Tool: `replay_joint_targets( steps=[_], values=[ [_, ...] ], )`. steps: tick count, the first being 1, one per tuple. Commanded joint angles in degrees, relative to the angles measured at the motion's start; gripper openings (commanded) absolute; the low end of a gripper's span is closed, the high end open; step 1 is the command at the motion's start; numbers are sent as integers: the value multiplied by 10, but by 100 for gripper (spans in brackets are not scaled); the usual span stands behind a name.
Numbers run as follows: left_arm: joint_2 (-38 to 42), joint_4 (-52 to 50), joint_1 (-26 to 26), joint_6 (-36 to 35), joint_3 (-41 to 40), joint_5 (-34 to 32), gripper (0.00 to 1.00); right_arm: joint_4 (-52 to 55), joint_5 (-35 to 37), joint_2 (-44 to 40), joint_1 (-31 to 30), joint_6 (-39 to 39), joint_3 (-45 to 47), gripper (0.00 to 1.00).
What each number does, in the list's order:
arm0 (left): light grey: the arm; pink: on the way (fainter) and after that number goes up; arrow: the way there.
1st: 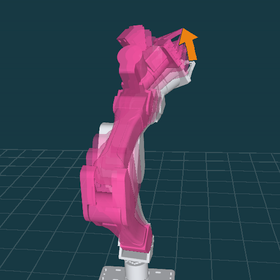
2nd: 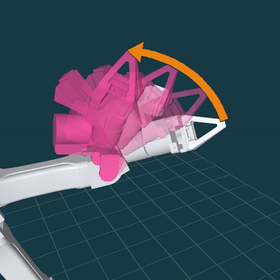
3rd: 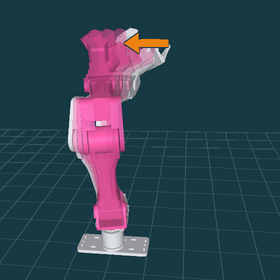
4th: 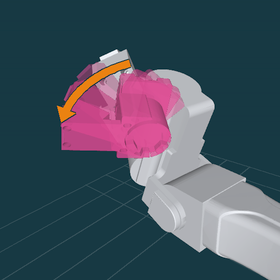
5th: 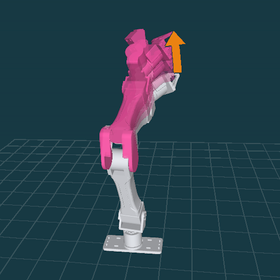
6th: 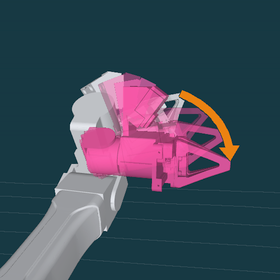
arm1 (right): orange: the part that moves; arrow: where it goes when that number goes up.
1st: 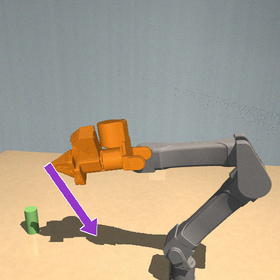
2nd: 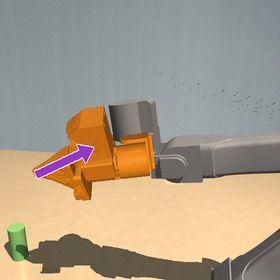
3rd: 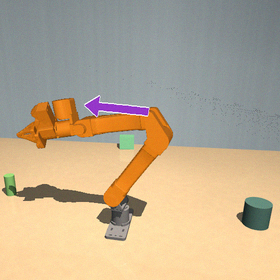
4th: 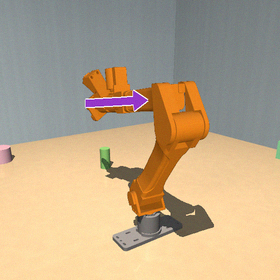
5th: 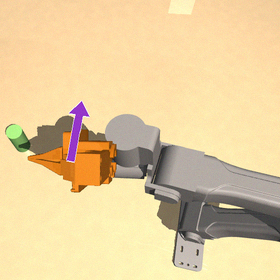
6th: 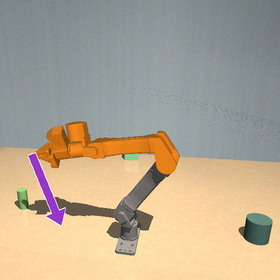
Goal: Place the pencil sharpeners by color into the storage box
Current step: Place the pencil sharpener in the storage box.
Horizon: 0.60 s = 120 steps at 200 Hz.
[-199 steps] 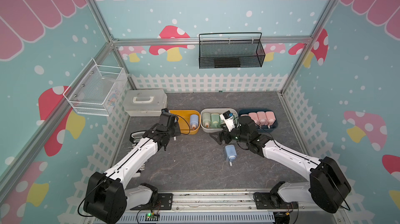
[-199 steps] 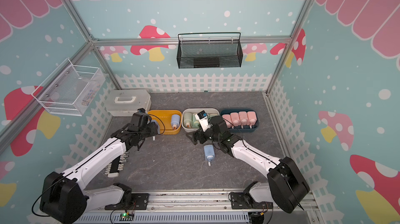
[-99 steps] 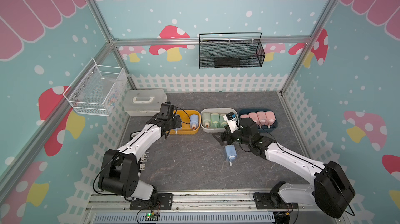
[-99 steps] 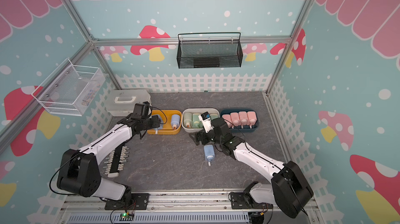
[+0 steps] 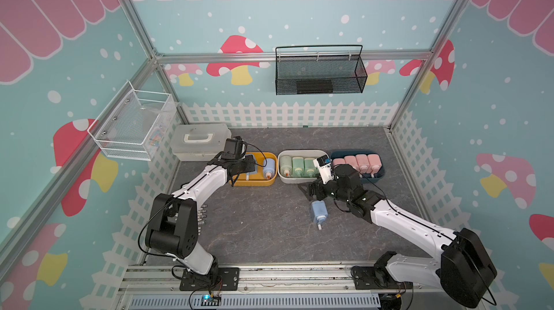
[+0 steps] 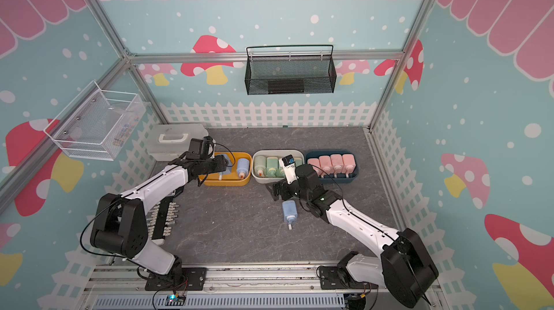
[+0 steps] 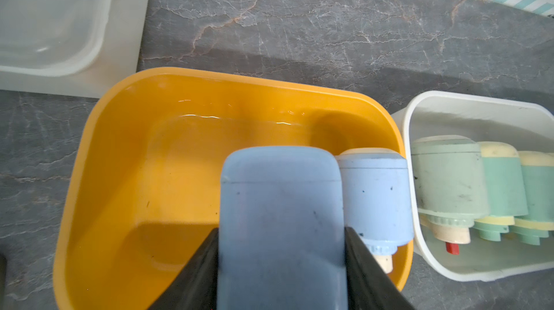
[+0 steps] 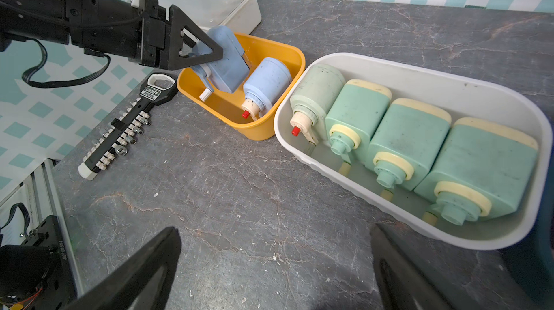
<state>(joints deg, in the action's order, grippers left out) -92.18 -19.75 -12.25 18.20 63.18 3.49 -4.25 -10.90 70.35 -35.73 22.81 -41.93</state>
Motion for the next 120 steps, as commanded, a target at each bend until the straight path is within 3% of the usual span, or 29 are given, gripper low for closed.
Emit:
replay_joint_targets(
  steps=[1, 120],
  values=[
    [-12, 25, -6, 11, 25, 15, 0, 12, 8, -10, -4, 0, 8, 99],
    [-47, 57, -22, 32, 17, -13, 0, 32, 17, -11, -4, -7, 8, 99]
  ],
)
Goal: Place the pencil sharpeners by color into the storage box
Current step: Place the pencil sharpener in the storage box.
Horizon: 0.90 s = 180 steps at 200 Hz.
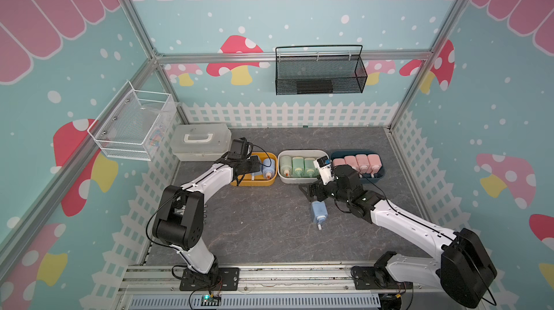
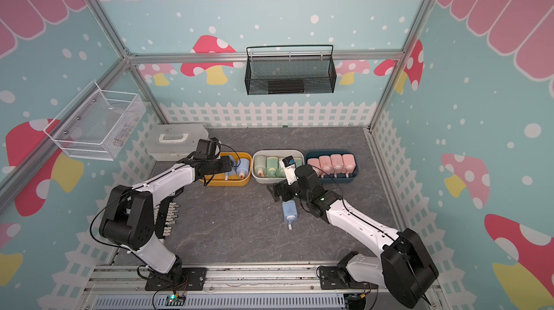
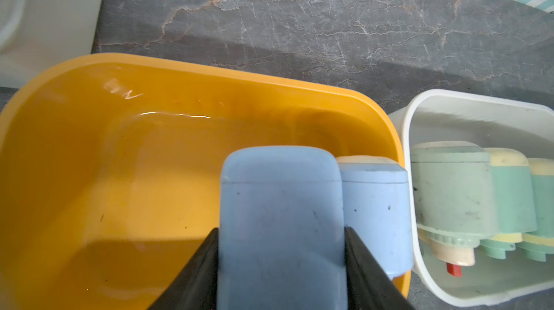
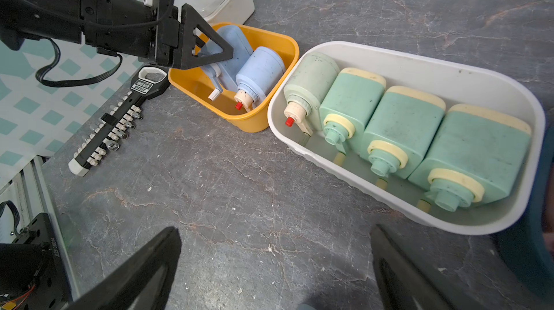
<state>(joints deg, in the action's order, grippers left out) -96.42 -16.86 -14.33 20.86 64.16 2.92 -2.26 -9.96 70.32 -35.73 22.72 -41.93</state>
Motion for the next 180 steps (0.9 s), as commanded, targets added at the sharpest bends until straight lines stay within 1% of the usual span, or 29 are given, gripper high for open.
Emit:
replay_joint_targets(
  steps=[1, 45, 76, 122, 143, 180],
  values=[
    [-5, 29, -1, 5, 7, -8, 0, 12, 7, -10, -4, -6, 8, 99],
    [-17, 33, -2, -4, 0, 0, 0, 24, 11, -23, -4, -7, 5, 99],
    [-31, 40, -3, 4, -1, 13, 0, 28, 19, -34, -4, -7, 12, 99],
    [-41, 39, -16, 6, 0, 5, 6, 27, 19, -36, -4, -9, 19, 99],
    [-46, 34, -17, 6, 2, 4, 10, 29, 19, -36, -3, -12, 20, 99],
    [-50, 25, -17, 6, 5, 1, 13, 28, 20, -34, -4, -13, 21, 99]
  ],
)
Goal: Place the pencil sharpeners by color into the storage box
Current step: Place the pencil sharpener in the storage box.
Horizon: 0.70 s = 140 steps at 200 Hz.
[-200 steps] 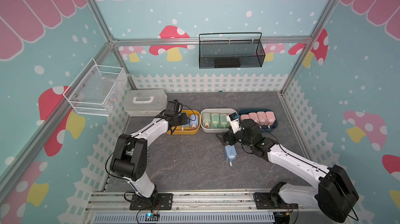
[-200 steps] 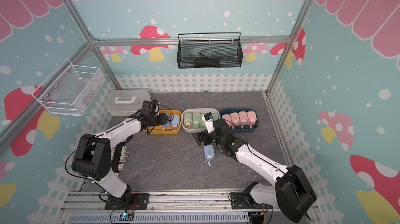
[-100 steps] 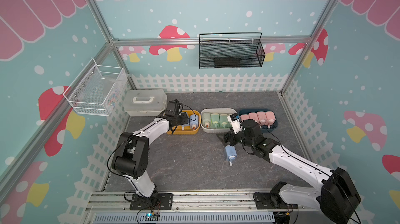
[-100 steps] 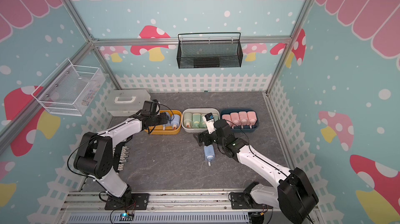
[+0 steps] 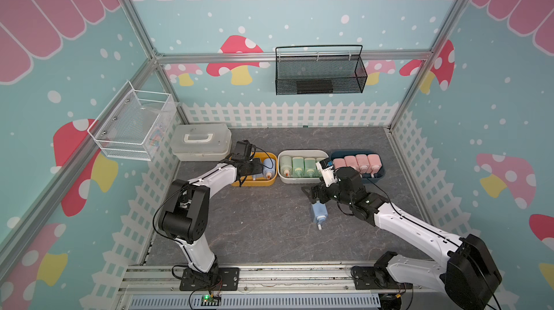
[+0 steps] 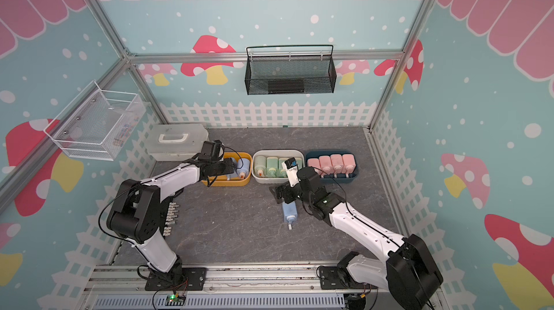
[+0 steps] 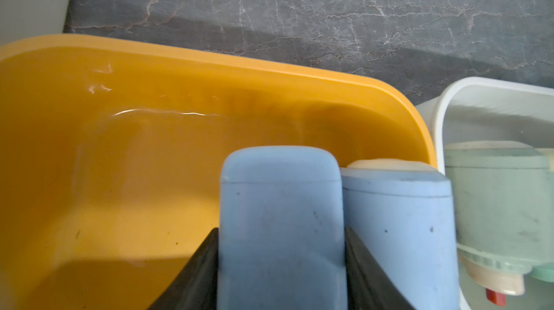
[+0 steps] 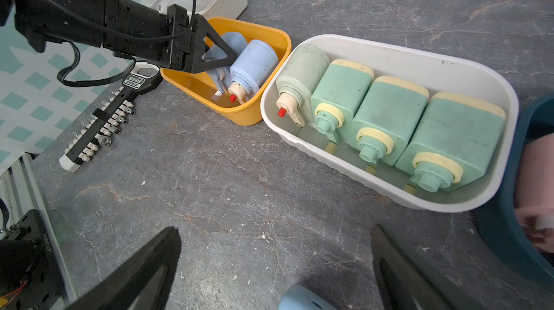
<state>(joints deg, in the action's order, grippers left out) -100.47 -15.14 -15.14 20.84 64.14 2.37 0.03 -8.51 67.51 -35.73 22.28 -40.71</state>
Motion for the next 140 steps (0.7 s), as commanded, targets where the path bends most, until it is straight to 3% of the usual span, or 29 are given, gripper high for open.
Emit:
replay_joint_targets(
  steps=[1, 73, 140],
  values=[
    [-10, 8, -9, 6, 5, 7, 14, 5, 6, -5, -4, -8, 9, 99],
    [-23, -16, -21, 4, 18, -1, 35, 9, 7, -9, -3, -12, 14, 98],
    [-32, -35, -32, -3, 37, -16, 46, 9, 7, -1, -3, -15, 9, 99]
  ],
)
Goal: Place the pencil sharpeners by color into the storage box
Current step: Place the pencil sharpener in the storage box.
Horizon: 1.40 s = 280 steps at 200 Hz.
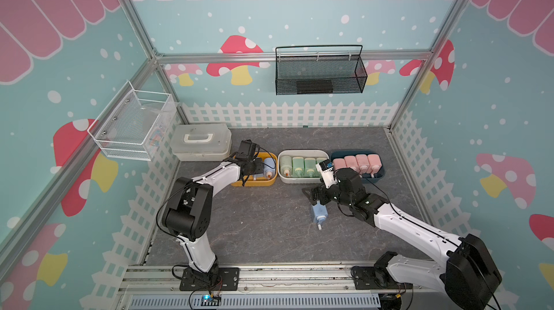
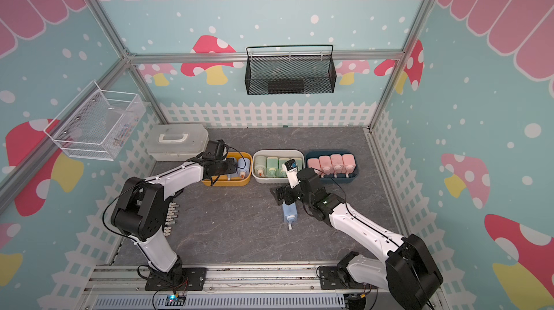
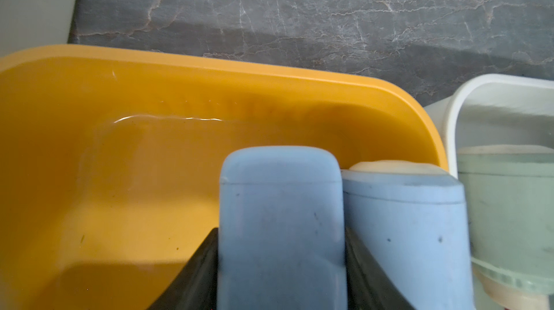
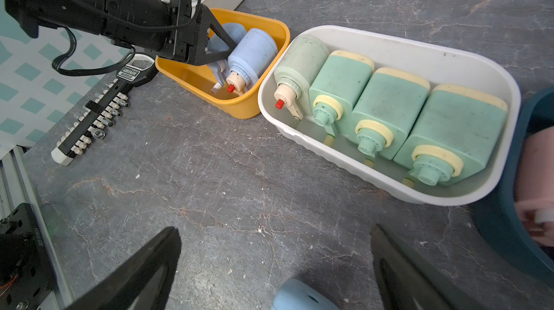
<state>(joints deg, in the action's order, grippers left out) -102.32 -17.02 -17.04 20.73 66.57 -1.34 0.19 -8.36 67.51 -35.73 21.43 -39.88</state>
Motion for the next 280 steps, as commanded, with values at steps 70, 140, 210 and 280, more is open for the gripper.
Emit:
replay_joint_targets(
  steps=[70, 140, 210, 280],
  values=[
    [9, -31, -13, -15, 16, 20, 61, 8, 3, 3, -4, -7, -3, 99],
    [34, -33, -2, -23, 14, 32, 70, 10, -3, 12, -4, -7, -11, 99],
    [60, -30, 17, -5, 2, 50, 78, 11, -4, 15, -4, -3, -11, 99],
    [24, 23, 38, 38, -2, 171, 99, 13, -5, 14, -4, -3, -9, 99]
  ],
)
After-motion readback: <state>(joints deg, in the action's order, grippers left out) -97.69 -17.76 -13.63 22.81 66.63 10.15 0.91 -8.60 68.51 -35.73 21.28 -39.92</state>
